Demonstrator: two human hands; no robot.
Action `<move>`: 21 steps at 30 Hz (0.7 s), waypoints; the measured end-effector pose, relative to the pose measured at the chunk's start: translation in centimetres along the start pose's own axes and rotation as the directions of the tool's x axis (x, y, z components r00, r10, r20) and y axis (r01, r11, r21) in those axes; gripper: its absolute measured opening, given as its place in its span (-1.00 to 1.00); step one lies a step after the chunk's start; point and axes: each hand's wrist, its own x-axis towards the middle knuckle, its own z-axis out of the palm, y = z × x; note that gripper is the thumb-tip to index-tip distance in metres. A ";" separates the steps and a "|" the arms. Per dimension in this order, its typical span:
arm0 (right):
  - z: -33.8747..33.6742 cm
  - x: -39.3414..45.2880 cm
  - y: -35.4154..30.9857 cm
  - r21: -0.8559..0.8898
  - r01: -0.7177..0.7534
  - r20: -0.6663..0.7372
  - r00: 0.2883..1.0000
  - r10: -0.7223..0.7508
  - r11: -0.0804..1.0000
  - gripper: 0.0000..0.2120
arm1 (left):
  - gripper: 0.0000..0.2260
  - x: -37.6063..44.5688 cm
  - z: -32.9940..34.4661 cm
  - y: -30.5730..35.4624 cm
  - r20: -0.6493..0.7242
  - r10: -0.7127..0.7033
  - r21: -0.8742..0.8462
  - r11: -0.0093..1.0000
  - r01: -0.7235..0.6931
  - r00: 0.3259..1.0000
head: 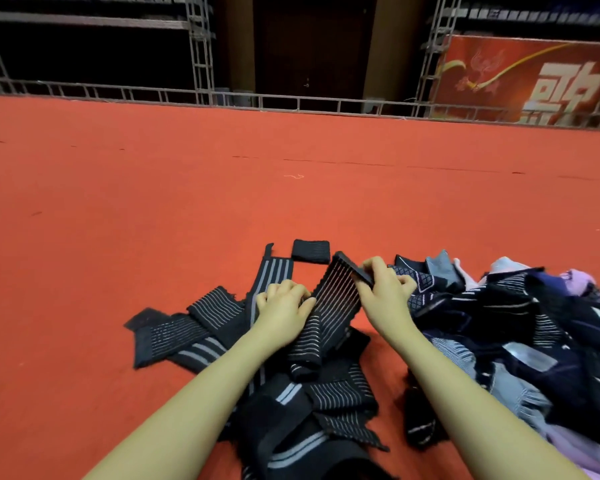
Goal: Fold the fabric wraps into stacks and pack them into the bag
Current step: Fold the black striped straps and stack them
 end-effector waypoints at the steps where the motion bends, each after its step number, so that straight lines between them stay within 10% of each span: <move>1: -0.6 0.1 0.3 -0.017 0.004 -0.032 0.999 -0.004 1.000 -0.91 | -0.74 -0.1 0.2 0.4 -0.003 -0.014 -0.010 1.000 0.014 1.000; 11: -2.3 0.3 3.1 -0.281 0.093 -0.234 0.959 -0.162 0.955 -0.54 | -0.73 2.8 -0.6 2.6 -0.163 0.160 0.281 0.953 -0.110 0.974; 21: -0.6 0.0 5.3 -0.398 0.140 -0.121 0.972 -0.203 0.907 -0.69 | -0.54 0.4 2.1 0.3 0.220 0.105 0.331 0.927 -0.175 0.970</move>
